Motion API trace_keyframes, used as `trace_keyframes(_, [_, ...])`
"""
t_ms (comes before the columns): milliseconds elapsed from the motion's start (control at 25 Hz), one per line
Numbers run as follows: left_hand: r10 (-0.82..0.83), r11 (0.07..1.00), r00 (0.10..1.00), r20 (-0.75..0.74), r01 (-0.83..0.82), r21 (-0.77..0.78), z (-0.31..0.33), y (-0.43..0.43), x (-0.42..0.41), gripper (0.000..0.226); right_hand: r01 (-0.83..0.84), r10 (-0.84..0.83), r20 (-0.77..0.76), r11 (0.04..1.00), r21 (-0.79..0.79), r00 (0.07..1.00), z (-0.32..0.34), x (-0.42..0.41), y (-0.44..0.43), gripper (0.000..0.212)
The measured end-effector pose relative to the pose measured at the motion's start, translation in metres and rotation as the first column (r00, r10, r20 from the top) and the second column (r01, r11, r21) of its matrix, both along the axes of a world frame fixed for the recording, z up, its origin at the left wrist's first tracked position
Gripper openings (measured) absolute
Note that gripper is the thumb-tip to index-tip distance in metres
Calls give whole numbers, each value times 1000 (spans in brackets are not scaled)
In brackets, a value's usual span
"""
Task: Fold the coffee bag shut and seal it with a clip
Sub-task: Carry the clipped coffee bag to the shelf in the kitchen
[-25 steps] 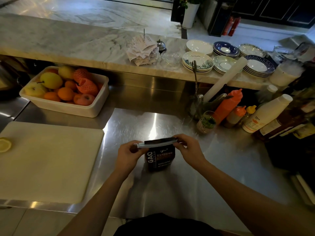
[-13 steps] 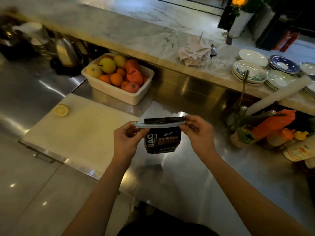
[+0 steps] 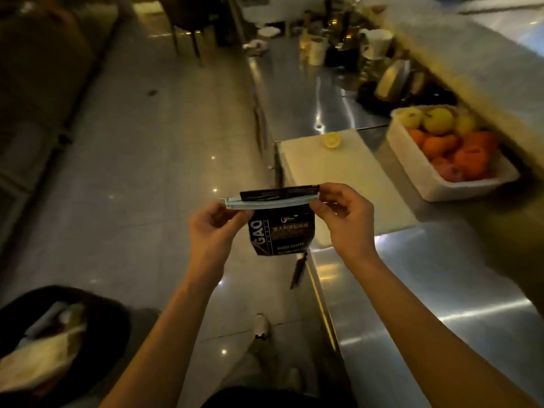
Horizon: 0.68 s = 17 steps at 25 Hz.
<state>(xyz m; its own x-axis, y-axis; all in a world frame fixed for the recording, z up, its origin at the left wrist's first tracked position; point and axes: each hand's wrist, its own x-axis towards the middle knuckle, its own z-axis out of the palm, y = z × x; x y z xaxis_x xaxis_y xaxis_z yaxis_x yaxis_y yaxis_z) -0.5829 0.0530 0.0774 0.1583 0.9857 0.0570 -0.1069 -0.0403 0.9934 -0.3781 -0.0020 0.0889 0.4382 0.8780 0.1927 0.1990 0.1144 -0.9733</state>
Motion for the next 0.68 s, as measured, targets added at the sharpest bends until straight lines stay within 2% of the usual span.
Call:
trace_keyframes(120, [246,969,969,-27,-245,30,6,-21,-75,26,-249,249,4,969,10,969,2,-66,29,35])
trace_keyframes(280, [503,863,864,-34,-500,69,11,-58,-160,20,-520,520,22,853,41,854,8,-163,54,33])
trace_keyframes(440, [750,661,662,-14,-747,74,14,-102,-248,15,-739,739,21,672,40,673,13,-274,60,28])
trace_keyframes(680, [928,368,371,27,-926,79,19,-175,-345,16,-920,921,20,386,71,388,18,-415,36,27])
